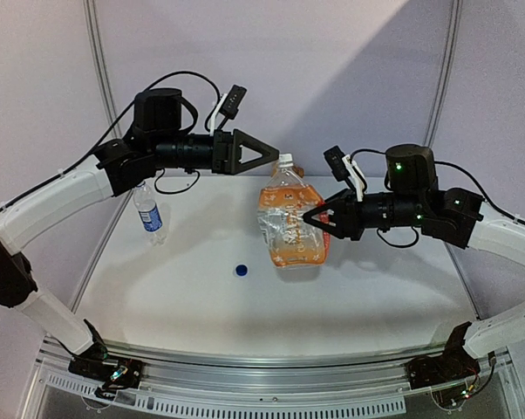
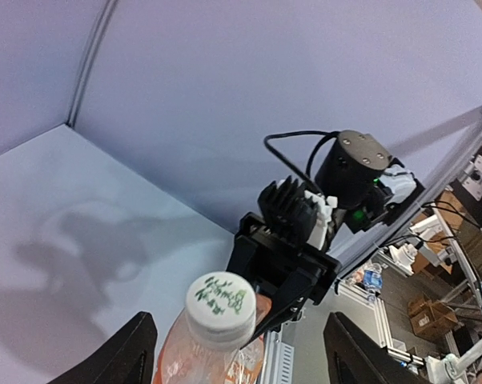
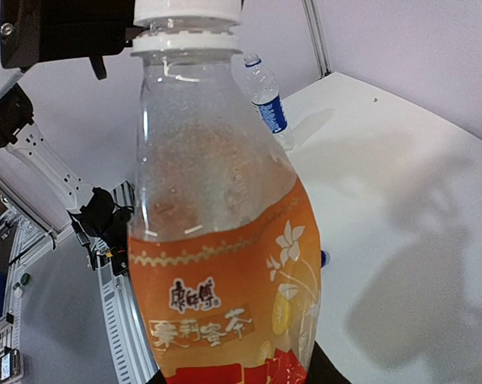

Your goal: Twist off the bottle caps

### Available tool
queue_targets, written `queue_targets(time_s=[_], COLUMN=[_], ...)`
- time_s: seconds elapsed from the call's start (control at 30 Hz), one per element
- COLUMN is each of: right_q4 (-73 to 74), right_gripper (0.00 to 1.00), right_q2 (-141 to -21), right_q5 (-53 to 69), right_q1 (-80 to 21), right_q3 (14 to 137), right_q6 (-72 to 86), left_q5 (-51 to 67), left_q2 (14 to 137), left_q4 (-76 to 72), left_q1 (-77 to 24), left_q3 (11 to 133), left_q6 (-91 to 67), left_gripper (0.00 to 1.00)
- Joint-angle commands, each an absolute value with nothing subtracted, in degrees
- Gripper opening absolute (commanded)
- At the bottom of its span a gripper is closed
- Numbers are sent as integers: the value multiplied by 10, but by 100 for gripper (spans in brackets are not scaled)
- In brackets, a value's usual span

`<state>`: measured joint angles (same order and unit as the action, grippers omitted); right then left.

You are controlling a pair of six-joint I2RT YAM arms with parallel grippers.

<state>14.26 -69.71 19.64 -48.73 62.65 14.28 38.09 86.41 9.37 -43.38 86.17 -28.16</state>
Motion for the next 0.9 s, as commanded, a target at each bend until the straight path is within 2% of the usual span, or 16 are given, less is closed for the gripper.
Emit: queue_targets(time_s=[0.0, 0.33, 0.5, 0.57, 0.63, 0.8, 0.87], right_q4=[122, 129, 127, 126, 125, 124, 125], right_gripper=[0, 0, 0, 0, 0, 0, 0], right_q2=[-701, -702, -704, -706, -707, -709, -709], right_q5=[221, 222, 222, 222, 222, 220, 220], right_q1=[-488, -487, -488, -487, -487, -487, -487], right_q3=[630, 633, 631, 631, 631, 632, 631], right_q6=[143, 139, 140, 141, 143, 142, 141], left_q5=[433, 443, 441, 441, 445, 441, 441], left_q2=[883, 911, 921, 923, 922, 916, 915], left_q4=[45, 37, 32, 32, 28, 26, 26], left_q1=[-432, -436, -436, -436, -436, -437, -437], left_q3=[860, 868, 878, 878, 876, 873, 873], left_q6=[-293, -304, -307, -308, -309, -309, -308], left_gripper=[73, 53, 36, 33, 37, 59, 62])
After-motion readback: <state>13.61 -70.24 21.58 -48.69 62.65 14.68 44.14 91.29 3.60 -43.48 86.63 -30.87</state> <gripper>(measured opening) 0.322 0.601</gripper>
